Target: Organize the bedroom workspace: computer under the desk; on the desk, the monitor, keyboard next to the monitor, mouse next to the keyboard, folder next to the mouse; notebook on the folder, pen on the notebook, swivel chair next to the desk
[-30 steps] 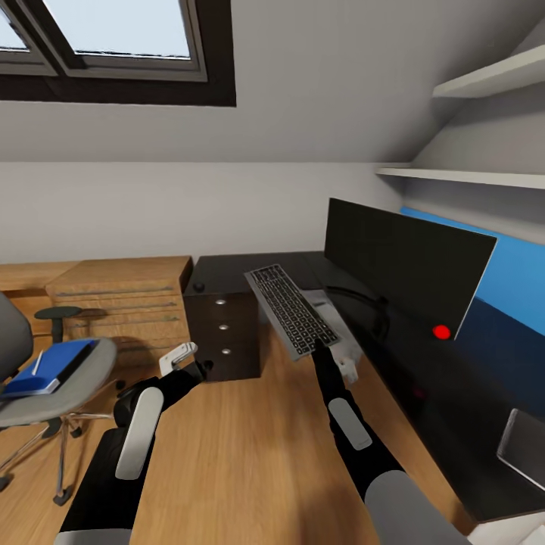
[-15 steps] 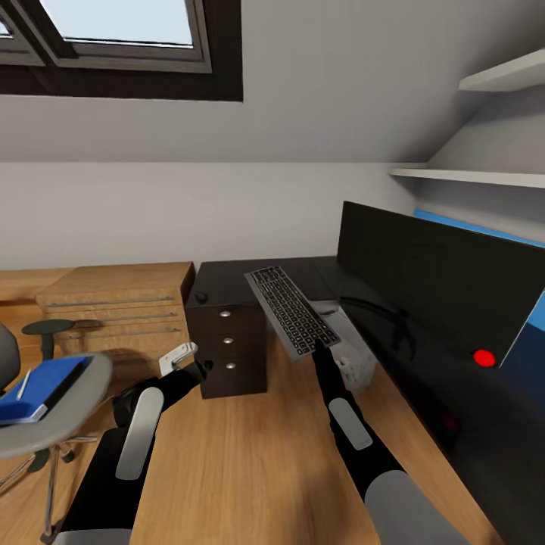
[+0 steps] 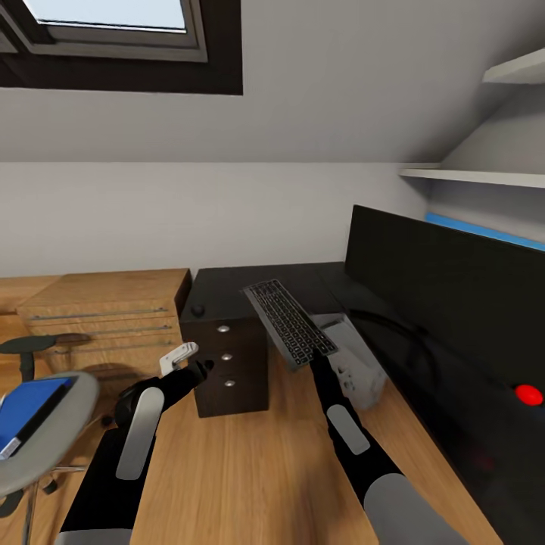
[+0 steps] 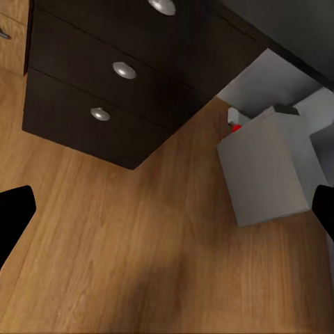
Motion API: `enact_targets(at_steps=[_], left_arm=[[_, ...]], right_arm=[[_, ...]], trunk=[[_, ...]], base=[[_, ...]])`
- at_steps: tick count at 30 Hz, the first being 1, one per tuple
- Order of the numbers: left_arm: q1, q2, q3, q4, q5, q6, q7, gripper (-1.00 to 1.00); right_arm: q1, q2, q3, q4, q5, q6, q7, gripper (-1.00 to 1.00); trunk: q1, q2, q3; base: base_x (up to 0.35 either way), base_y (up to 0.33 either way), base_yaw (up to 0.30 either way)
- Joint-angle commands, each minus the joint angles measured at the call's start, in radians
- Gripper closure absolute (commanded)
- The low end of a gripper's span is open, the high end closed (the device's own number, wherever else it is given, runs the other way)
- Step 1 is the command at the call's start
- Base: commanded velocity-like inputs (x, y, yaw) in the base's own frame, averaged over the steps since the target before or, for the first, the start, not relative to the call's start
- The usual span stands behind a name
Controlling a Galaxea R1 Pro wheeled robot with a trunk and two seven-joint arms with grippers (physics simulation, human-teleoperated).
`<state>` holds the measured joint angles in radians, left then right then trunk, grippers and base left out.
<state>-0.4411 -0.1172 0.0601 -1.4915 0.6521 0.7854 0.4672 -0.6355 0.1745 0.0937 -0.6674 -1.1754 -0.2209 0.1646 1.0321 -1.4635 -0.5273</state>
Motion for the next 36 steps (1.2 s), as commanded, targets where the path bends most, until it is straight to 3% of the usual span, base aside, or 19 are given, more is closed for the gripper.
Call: enact_targets(at_steps=[1, 8, 36], left_arm=[[-0.001, -0.001, 0.001, -0.001, 0.011, 0.003, 0.008, -1.00], [-0.001, -0.001, 0.001, -0.001, 0.011, 0.003, 0.008, -1.00], [-0.001, -0.001, 0.001, -0.001, 0.012, 0.003, 0.005, -1.00]], right_arm=[[-0.001, 0.000, 0.029, 0.010, -0.006, -0.007, 0.002, 1.00], [-0.001, 0.000, 0.047, 0.014, -0.006, -0.008, -0.027, 1.00], [-0.001, 0.000, 0.048, 0.014, -0.014, -0.002, -0.021, 1.00]], trunk=[[0.001, -0.001, -0.001], [0.001, -0.001, -0.001], [0.001, -0.001, -0.001]], base=[[0.332, 0.086, 0.000], [0.330, 0.120, 0.000], [0.280, 0.206, 0.000]])
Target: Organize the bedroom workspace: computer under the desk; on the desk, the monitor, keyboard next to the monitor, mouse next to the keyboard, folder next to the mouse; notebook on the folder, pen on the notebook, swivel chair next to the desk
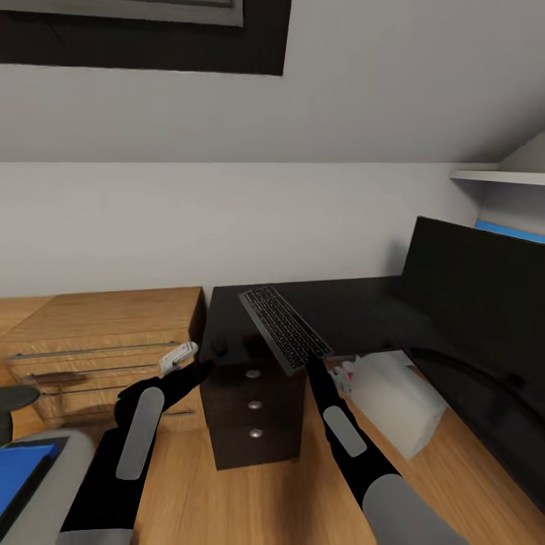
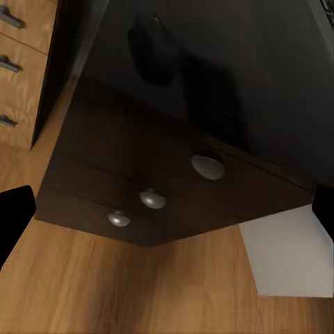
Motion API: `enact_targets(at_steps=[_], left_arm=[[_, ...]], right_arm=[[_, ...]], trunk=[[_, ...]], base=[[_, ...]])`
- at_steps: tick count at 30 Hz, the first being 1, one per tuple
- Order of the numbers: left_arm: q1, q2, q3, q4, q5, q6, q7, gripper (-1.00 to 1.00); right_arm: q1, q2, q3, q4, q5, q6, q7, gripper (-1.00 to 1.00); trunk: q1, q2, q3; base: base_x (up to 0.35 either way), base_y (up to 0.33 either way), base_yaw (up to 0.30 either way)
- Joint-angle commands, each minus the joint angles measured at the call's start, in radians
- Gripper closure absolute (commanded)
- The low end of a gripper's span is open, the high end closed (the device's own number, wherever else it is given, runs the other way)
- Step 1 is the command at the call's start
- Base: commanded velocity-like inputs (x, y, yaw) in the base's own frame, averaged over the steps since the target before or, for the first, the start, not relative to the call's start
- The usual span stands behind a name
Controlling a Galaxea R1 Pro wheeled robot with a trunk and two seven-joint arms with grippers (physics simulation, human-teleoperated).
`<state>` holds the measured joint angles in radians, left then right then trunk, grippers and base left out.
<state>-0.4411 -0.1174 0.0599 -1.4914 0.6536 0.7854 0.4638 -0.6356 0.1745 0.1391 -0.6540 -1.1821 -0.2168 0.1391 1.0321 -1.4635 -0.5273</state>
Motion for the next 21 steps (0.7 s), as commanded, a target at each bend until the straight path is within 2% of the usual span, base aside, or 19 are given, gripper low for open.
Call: enact_targets(at_steps=[1, 11, 18, 21], left_arm=[[-0.001, -0.001, 0.001, -0.001, 0.011, 0.003, 0.008, -1.00], [-0.001, 0.000, 0.001, -0.001, 0.014, 0.004, 0.011, -1.00], [-0.001, 0.001, 0.002, -0.001, 0.016, 0.005, 0.013, -1.00], [-0.001, 0.000, 0.001, -0.001, 0.017, 0.005, 0.011, -1.00]], right_arm=[[-0.001, 0.000, 0.002, 0.002, -0.008, -0.006, 0.005, 1.00], [-0.001, 0.000, 0.003, 0.005, -0.007, -0.005, 0.004, 1.00], [-0.001, 0.000, 0.005, 0.008, -0.008, -0.004, 0.001, 1.00], [-0.001, 0.000, 0.005, 0.040, -0.010, -0.003, -0.001, 1.00]], trunk=[[0.001, -0.001, -0.001], [0.001, -0.001, -0.001], [0.001, -0.001, -0.001], [0.001, -0.001, -0.001]], base=[[0.318, 0.027, 0.000], [0.301, 0.006, 0.000], [0.059, 0.000, 0.000], [0.107, 0.101, 0.000]])
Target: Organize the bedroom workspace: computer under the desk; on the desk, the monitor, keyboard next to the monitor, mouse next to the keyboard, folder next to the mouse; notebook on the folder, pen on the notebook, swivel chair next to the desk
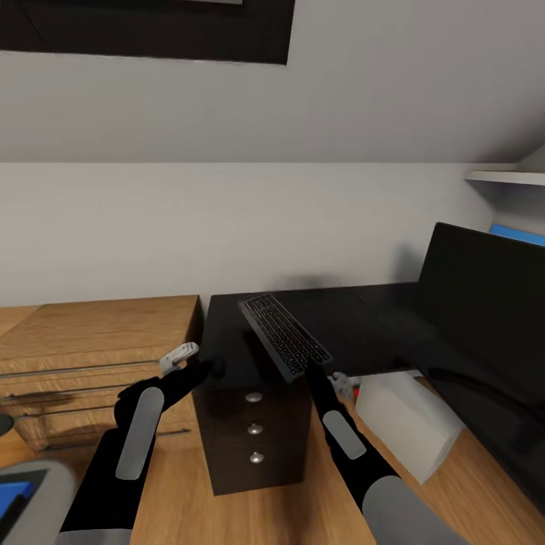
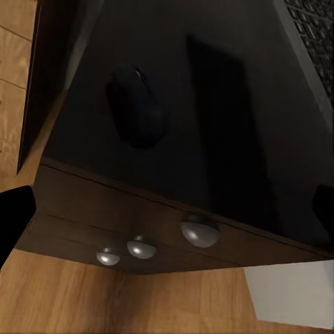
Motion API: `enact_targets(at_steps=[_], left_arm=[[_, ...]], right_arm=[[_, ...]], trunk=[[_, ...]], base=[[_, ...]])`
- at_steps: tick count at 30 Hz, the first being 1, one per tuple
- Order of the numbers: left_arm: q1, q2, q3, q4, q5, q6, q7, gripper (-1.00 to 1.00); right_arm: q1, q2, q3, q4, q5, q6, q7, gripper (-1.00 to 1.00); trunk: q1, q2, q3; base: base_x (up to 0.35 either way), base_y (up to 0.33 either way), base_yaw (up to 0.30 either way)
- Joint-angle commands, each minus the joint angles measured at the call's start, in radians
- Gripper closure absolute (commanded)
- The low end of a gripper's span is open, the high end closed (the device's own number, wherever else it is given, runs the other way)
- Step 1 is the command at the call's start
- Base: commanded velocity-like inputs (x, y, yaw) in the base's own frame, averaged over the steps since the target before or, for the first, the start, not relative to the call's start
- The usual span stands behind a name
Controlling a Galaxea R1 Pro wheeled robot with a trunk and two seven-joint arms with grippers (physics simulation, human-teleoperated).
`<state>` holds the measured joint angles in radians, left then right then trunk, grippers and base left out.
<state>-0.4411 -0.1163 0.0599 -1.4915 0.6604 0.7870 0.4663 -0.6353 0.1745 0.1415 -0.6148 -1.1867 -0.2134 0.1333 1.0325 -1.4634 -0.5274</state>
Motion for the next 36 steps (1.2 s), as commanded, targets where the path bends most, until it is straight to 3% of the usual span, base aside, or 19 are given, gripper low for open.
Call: enact_targets(at_steps=[1, 4, 9, 16, 22, 28, 32, 36], left_arm=[[-0.001, -0.001, 0.001, -0.001, 0.011, 0.003, 0.008, -1.00], [-0.001, -0.003, 0.001, -0.001, 0.011, 0.003, 0.007, -1.00], [-0.001, -0.002, 0.001, -0.001, 0.011, 0.003, 0.005, -1.00], [-0.001, -0.002, 0.001, -0.001, 0.012, 0.004, 0.005, -1.00], [-0.001, -0.003, 0.001, -0.001, 0.010, 0.004, 0.006, -1.00], [-0.001, -0.003, -0.007, -0.005, 0.010, 0.007, 0.005, -1.00], [-0.001, -0.003, -0.037, -0.006, 0.009, 0.007, 0.012, -1.00], [-0.001, -0.002, -0.044, -0.006, 0.008, 0.008, 0.013, -1.00]], right_arm=[[-0.001, 0.000, 0.003, 0.006, -0.009, -0.006, 0.005, 1.00], [-0.001, 0.000, 0.003, 0.013, -0.039, -0.006, 0.004, 1.00], [-0.001, 0.000, 0.003, 0.016, -0.159, -0.006, 0.003, 1.00], [-0.001, 0.000, 0.003, 0.018, -0.205, -0.006, -0.009, 1.00], [-0.001, 0.000, 0.004, 0.032, -0.276, -0.007, -0.046, 1.00], [-0.001, 0.000, 0.004, 0.036, -0.287, -0.007, -0.053, 1.00], [-0.001, 0.000, 0.004, 0.036, -0.286, -0.008, -0.053, 1.00], [-0.001, 0.000, 0.003, 0.036, -0.285, -0.010, -0.054, 1.00]], trunk=[[0.000, -0.001, -0.001], [0.000, -0.001, -0.001], [0.000, -0.001, -0.001], [0.000, -0.001, -0.001], [0.000, -0.001, -0.001], [0.000, -0.001, -0.001], [0.016, -0.029, -0.013], [0.031, -0.057, -0.026]], base=[[0.138, 0.225, 0.000], [0.067, 0.280, 0.000], [-0.059, 0.297, 0.000], [-0.202, 0.235, 0.000], [-0.090, 0.044, 0.000], [-0.003, 0.001, 0.000], [0.000, 0.000, 0.000], [0.000, 0.000, 0.000]])
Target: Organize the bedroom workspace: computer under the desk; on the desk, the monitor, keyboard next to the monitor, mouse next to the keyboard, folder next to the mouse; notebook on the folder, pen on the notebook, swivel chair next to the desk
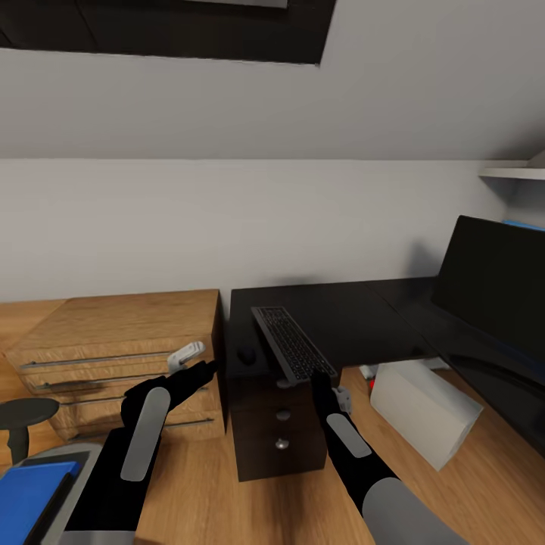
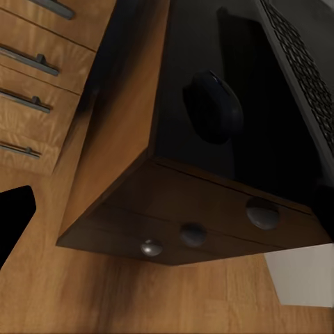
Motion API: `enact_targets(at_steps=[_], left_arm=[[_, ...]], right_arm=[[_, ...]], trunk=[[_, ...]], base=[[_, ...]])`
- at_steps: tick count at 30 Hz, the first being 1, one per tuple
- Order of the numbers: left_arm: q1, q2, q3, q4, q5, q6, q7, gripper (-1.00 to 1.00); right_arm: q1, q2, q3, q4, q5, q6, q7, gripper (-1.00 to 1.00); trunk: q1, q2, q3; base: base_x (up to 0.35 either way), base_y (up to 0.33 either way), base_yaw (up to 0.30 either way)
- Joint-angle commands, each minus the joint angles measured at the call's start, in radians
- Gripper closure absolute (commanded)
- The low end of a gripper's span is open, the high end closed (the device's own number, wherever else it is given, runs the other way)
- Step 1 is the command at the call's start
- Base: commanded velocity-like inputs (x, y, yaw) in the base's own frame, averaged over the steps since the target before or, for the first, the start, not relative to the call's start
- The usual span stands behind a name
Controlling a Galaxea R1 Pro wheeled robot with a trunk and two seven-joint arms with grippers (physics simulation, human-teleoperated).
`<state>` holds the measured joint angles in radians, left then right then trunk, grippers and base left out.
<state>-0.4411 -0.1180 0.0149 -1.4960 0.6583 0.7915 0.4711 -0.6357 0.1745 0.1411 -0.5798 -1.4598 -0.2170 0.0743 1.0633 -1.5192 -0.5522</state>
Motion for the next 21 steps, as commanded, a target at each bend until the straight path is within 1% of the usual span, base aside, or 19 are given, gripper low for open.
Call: enact_targets(at_steps=[1, 6, 10, 11, 15, 21], left_arm=[[-0.001, 0.000, 0.001, -0.001, 0.011, 0.003, 0.009, -1.00], [-0.001, 0.000, 0.003, 0.000, 0.012, 0.003, 0.009, -1.00], [-0.001, 0.000, 0.004, 0.001, 0.012, 0.003, 0.009, -1.00], [-0.001, 0.001, 0.005, 0.001, 0.012, 0.003, 0.008, -1.00], [-0.001, 0.002, 0.005, 0.002, 0.013, 0.000, 0.000, -1.00], [-0.001, 0.002, 0.005, 0.002, 0.014, 0.002, -0.001, -1.00]], right_arm=[[-0.001, 0.000, 0.003, 0.002, -0.012, -0.007, 0.005, 1.00], [-0.001, 0.000, 0.004, 0.002, -0.010, -0.007, 0.004, 1.00], [-0.001, 0.000, 0.005, 0.002, -0.010, -0.007, 0.004, 1.00], [-0.001, 0.000, 0.005, 0.002, -0.010, -0.007, 0.004, -1.00], [-0.001, 0.000, 0.005, 0.001, -0.010, -0.008, 0.004, -1.00], [-0.001, 0.000, 0.003, 0.001, -0.009, -0.008, 0.004, -1.00]], trunk=[[0.004, -0.008, -0.004], [0.023, -0.043, -0.020], [0.023, -0.043, -0.020], [0.023, -0.043, -0.020], [0.023, -0.043, -0.020], [0.023, -0.043, -0.020]], base=[[0.000, 0.000, 0.000], [0.000, 0.000, 0.000], [0.000, 0.000, 0.000], [0.000, 0.000, 0.000], [-0.054, 0.000, 0.000], [-0.289, -0.027, 0.000]])
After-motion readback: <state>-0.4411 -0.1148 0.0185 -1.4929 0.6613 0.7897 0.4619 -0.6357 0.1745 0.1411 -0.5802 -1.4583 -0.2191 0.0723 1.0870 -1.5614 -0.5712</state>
